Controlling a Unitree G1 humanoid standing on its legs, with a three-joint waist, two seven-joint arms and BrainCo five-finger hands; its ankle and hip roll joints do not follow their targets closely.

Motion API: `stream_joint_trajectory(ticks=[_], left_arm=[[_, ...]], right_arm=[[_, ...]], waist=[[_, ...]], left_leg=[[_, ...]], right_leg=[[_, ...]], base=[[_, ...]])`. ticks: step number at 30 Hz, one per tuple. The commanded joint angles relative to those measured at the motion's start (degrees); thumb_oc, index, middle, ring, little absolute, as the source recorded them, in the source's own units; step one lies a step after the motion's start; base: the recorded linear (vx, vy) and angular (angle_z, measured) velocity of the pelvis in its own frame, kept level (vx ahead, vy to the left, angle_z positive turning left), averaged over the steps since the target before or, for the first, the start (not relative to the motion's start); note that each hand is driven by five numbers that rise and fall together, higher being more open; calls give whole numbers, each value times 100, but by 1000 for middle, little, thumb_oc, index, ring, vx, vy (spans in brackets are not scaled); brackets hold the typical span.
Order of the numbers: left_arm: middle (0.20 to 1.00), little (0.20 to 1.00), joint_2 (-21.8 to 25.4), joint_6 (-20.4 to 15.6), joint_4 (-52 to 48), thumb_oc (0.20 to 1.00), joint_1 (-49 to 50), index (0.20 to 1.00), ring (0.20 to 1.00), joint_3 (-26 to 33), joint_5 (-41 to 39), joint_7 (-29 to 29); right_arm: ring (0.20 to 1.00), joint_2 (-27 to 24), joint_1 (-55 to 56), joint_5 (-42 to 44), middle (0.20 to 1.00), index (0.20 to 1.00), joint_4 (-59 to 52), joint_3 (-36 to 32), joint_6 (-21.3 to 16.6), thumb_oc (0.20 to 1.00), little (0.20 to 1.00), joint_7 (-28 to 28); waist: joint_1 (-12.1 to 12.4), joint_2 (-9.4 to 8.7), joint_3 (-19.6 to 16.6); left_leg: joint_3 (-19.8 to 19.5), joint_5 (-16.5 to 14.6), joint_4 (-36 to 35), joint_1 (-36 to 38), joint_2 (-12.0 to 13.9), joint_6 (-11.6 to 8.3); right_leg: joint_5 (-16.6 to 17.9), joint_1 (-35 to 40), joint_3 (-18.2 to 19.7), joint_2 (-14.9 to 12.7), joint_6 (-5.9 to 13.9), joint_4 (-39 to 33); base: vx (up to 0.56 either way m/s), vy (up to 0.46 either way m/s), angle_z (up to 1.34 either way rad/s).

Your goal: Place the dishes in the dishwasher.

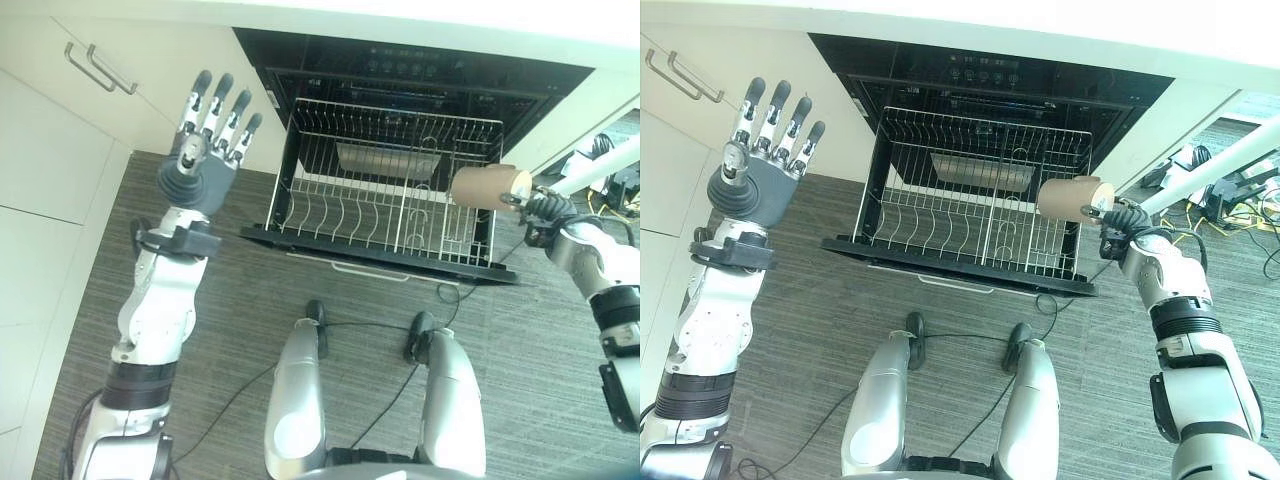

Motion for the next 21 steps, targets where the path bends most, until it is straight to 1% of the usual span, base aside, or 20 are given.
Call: stream_joint_trajectory(ticks=[1, 2, 8, 13, 16, 19, 20, 21], left_arm=[[1000, 1000, 60, -148, -229, 1000, 81, 1000, 1000, -78, -175, -129], [1000, 1000, 77, -135, -235, 1000, 80, 1000, 1000, -82, -194, -125], [1000, 1000, 109, -123, -219, 1000, 64, 1000, 1000, -98, -207, -119], [1000, 1000, 77, -115, -265, 1000, 146, 1000, 1000, -81, -186, -141], [1000, 1000, 100, -124, -278, 1000, 197, 1000, 1000, -67, -212, -153], [1000, 1000, 111, -151, -299, 1000, 243, 1000, 1000, -44, -206, -176], [1000, 1000, 112, -148, -328, 1000, 262, 1000, 1000, -41, -210, -185], [1000, 1000, 116, -152, -324, 1000, 260, 1000, 1000, -41, -220, -187]], right_arm=[[551, -295, -328, -369, 551, 551, 35, 248, 41, 551, 551, 108], [1000, -311, -330, -459, 1000, 1000, 33, 274, 60, 1000, 1000, 148], [1000, -343, -401, -605, 1000, 1000, -54, 369, 101, 1000, 1000, 101], [1000, -325, -280, -872, 1000, 1000, -266, 368, 78, 1000, 1000, 190], [1000, -359, -230, -1110, 1000, 1000, -531, 351, 90, 1000, 1000, 205], [1000, -347, -132, -1222, 1000, 1000, -1101, 319, 144, 1000, 1000, 280], [1000, -318, -96, -1331, 1000, 1000, -1370, 301, -93, 1000, 1000, 282], [1000, -316, -100, -1349, 1000, 1000, -1391, 303, -153, 1000, 1000, 290]], waist=[[88, 14, -269], [90, 8, -264], [97, -7, -235], [89, -17, -216], [77, -30, -208], [48, -62, -182], [44, -81, -175], [44, -82, -175]], left_leg=[[-257, 76, -81, 215, 173, 99], [-258, 74, -85, 219, 175, 102], [-252, 59, -64, 217, 169, 112], [-253, 30, -20, 216, 175, 128], [-243, 24, -16, 228, 189, 131], [-211, 32, -54, 264, 194, 139], [-205, 21, -30, 256, 202, 144], [-203, 21, -30, 257, 203, 145]], right_leg=[[277, 87, 192, -258, 129, -221], [281, 91, 189, -257, 130, -230], [265, 111, 169, -249, 118, -223], [242, 101, 176, -243, 105, -168], [239, 118, 178, -242, 109, -173], [255, 141, 185, -220, 117, -219], [252, 141, 183, -220, 115, -207], [251, 142, 182, -219, 115, -207]], base=[[0, 0, 0], [33, -12, 1], [0, 0, 0], [0, 0, 0], [0, 0, 0], [0, 0, 0], [0, 0, 0], [0, 0, 0]])
